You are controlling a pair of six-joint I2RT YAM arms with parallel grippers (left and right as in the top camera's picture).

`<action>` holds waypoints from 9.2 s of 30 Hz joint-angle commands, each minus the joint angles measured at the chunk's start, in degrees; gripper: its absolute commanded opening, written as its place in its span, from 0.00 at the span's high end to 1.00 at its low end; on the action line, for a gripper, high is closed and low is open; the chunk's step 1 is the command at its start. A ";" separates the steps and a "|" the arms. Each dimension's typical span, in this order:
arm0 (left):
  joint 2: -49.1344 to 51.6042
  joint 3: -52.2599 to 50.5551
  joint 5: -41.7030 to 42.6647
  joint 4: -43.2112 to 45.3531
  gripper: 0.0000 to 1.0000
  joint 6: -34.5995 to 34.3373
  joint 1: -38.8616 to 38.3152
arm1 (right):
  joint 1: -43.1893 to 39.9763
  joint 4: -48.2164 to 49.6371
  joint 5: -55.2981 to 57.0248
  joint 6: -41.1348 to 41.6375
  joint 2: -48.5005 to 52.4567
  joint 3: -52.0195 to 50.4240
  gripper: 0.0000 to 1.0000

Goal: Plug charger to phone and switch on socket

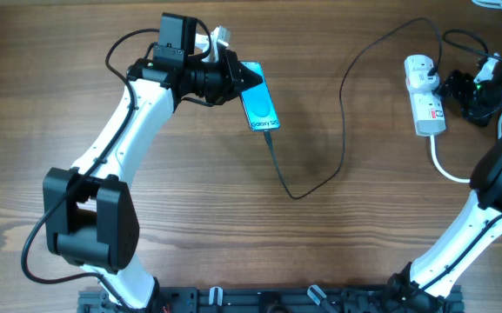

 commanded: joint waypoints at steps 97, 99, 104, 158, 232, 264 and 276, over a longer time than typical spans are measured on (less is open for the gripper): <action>6.05 0.63 -23.65 -16.74 0.00 8.22 13.84 | 10.03 6.71 8.20 -4.68 -25.42 -11.69 0.00; 6.29 0.63 -23.65 -16.74 0.00 8.22 13.84 | 10.03 6.69 8.20 -4.68 -25.42 -11.69 0.00; 4.39 0.63 -23.89 -16.76 0.00 8.22 13.29 | 10.03 6.69 8.20 -4.68 -25.42 -11.69 0.00; -105.63 -71.73 -38.01 37.90 0.00 9.68 10.12 | 10.03 6.71 8.20 -4.66 -25.42 -11.69 0.00; -105.57 -84.17 -43.17 26.12 0.00 9.90 11.26 | 30.25 55.15 -4.72 -17.03 -92.24 -90.03 0.00; -105.57 -84.17 -43.17 26.12 0.00 9.90 11.26 | 36.11 48.39 -2.99 -15.19 -129.31 -99.45 0.00; -105.57 -84.17 -43.17 26.12 0.00 9.90 11.26 | 36.11 48.39 -2.99 -15.17 -129.31 -99.45 0.00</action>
